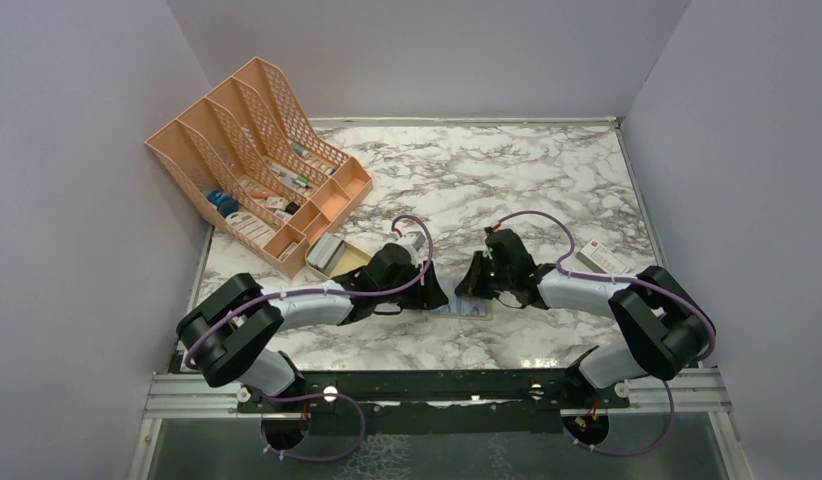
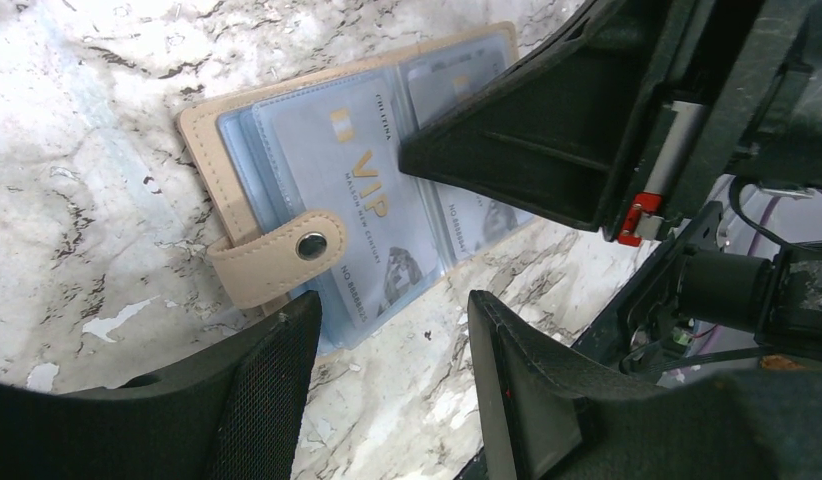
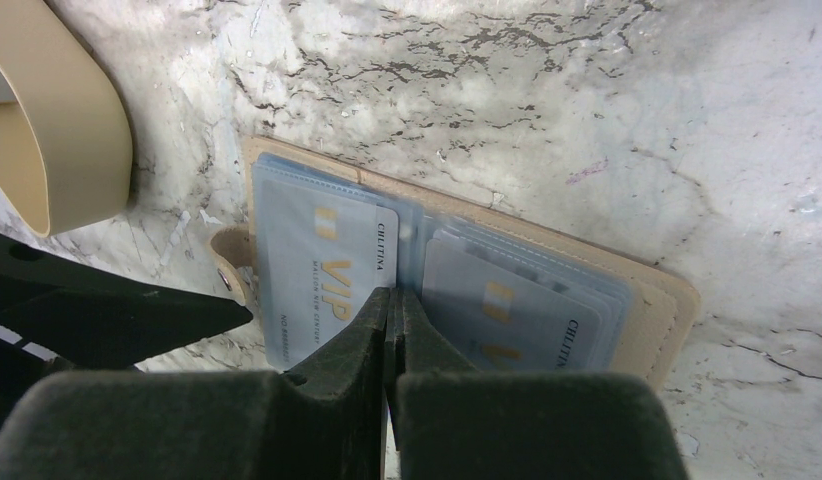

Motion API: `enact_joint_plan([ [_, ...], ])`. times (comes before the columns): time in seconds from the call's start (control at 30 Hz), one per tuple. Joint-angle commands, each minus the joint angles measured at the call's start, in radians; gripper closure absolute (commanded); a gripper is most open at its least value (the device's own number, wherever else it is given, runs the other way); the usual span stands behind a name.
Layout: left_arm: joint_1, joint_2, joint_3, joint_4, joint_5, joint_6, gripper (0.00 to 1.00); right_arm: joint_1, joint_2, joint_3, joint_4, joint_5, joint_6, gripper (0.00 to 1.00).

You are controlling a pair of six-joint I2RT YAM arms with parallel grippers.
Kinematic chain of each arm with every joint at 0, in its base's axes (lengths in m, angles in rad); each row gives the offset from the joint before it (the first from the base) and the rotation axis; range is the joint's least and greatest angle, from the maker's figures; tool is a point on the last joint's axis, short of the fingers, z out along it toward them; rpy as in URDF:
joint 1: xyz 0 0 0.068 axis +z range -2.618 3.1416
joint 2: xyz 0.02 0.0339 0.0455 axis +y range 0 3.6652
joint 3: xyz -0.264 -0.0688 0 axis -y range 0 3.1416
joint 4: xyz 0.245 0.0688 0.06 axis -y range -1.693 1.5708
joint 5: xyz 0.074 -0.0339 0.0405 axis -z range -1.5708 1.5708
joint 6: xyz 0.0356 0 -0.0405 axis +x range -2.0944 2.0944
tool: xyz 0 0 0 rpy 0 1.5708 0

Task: Put the credit cards into the card holder
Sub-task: Insert the credit card into the card holder, then turn over the card slot in the card holder.

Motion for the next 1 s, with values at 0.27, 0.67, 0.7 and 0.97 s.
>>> enact_joint_plan([
  [0.27,0.002,0.081,0.038,0.047,0.018,-0.007,0.42,0.007,0.043,-0.042,-0.068,0.049,-0.015,0.99],
  [0.67,0.002,0.046,0.047,0.052,0.045,-0.028,0.5,0.007,-0.01,-0.031,-0.09,0.049,-0.018,0.94],
  [0.7,0.002,0.044,0.047,0.052,0.045,-0.029,0.51,0.006,-0.019,-0.026,-0.099,0.055,-0.021,0.92],
  [0.97,0.002,0.046,0.048,0.052,0.046,-0.032,0.59,0.006,-0.128,0.018,-0.195,0.091,-0.042,0.8],
])
